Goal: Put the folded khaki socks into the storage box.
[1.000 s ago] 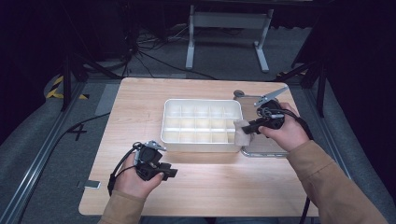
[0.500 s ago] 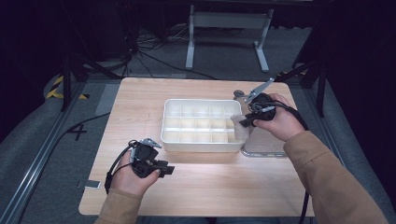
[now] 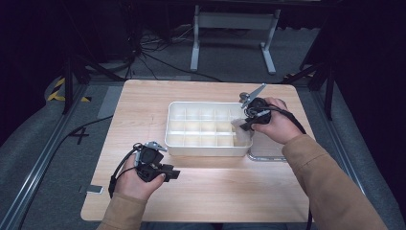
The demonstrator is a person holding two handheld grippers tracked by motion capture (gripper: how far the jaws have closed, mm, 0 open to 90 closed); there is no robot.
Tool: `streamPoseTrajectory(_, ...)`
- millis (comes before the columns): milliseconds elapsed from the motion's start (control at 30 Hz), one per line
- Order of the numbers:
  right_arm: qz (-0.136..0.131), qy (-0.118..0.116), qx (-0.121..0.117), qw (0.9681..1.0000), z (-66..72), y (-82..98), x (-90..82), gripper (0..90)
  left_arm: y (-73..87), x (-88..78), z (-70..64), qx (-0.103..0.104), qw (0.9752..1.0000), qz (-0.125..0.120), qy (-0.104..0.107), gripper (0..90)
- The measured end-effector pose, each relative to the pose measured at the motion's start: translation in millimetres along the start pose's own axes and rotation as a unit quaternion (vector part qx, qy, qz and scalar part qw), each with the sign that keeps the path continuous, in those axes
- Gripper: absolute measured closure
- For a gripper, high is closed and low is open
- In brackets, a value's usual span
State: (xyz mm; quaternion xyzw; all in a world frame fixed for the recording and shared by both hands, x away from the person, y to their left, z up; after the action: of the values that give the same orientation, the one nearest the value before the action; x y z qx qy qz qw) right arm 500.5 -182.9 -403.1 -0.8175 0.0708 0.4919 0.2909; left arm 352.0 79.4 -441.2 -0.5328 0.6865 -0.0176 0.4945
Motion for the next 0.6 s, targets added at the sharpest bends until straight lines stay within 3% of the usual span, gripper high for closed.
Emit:
streamPoseTrajectory(233, 0.024, -0.005, -0.015, 0.9996, 6.6, 3.8, 16.4, 75.1, 0.4, 1.6, 0.4, 0.002, 1.0, 0.004, 0.002, 64.0)
streamPoseTrajectory(600, 0.071, -0.008, -0.046, 0.9964, 20.4, 12.3, 33.9, 75.8, 1.4, 2.3, -0.7, -0.002, 1.0, 0.005, 0.008, 64.3)
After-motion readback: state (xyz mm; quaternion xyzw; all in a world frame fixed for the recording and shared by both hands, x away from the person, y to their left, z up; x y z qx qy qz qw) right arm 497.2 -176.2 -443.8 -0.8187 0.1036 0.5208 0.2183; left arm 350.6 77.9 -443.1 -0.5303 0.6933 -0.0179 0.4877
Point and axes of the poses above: each handheld gripper's, and its own axes: x roughly forward along the jaws, y roughly out of its underside, z roughly to its left, the point moved 9 cm from there along x, roughly forward along the jaws, and after that the axes turned 14 degrees about y, right-handed, at the moved point
